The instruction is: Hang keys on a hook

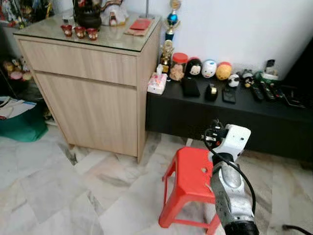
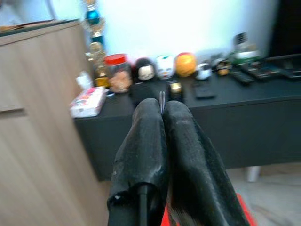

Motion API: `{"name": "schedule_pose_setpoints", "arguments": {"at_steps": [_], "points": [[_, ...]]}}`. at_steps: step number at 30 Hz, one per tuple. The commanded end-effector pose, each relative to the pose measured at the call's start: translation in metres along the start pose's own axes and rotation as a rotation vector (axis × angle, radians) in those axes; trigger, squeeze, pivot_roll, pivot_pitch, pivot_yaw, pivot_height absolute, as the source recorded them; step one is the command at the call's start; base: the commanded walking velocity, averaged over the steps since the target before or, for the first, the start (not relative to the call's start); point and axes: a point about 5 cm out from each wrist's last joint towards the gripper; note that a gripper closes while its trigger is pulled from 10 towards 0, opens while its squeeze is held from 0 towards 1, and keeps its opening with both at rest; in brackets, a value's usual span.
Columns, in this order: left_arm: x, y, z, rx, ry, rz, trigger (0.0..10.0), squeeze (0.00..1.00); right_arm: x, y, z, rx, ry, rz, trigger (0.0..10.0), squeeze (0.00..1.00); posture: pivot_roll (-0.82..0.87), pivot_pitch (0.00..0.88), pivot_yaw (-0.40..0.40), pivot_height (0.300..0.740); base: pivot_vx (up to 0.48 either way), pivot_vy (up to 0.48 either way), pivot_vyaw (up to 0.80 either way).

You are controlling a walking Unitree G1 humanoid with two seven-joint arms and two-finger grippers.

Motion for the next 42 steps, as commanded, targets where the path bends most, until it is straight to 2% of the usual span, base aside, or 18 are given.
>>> {"name": "schedule_pose_setpoints", "arguments": {"at_steps": [1, 12, 21, 34, 37, 42], "points": [[-0.001, 0.001, 0.000, 0.002, 0.003, -0.002, 10.0, 0.00, -0.001, 0.000, -0.001, -0.002, -0.002, -0.010, 10.0, 0.00, 0.10, 0.000, -0.114, 0.740, -0.266, 0.000, 0.00], [-0.001, 0.003, -0.001, 0.004, 0.001, 0.000, 10.0, 0.00, -0.001, 0.000, -0.002, -0.002, -0.003, -0.010, 10.0, 0.00, 0.10, 0.000, -0.115, 0.740, -0.261, 0.000, 0.00], [0.004, 0.002, -0.001, -0.002, -0.003, -0.008, 10.0, 0.00, -0.001, -0.001, -0.001, -0.006, -0.006, -0.007, 10.0, 0.00, 0.10, 0.000, -0.115, 0.740, 0.000, 0.000, 0.00], [0.001, 0.002, -0.001, -0.004, -0.006, -0.023, 10.0, 0.00, 0.003, -0.005, -0.002, -0.025, -0.035, -0.012, 10.0, 0.00, 0.09, 0.000, -0.110, 0.740, 0.000, 0.000, 0.00], [0.002, 0.002, -0.001, -0.003, -0.008, -0.026, 10.0, 0.00, 0.006, -0.007, -0.001, -0.036, -0.053, -0.006, 10.0, 0.00, 0.09, 0.000, -0.109, 0.740, 0.000, 0.000, 0.00], [0.003, 0.003, -0.001, -0.003, -0.013, -0.036, 10.0, 0.00, 0.025, -0.011, 0.004, -0.062, -0.154, -0.002, 10.0, 0.00, 0.09, 0.000, -0.107, 0.740, 0.000, 0.000, 0.00]]}}
Point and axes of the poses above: a point about 5 cm out from each wrist's last joint towards the gripper, its own z axis pointing back from the gripper into the wrist, its own y axis along the axis of the wrist's last joint, x = y × z
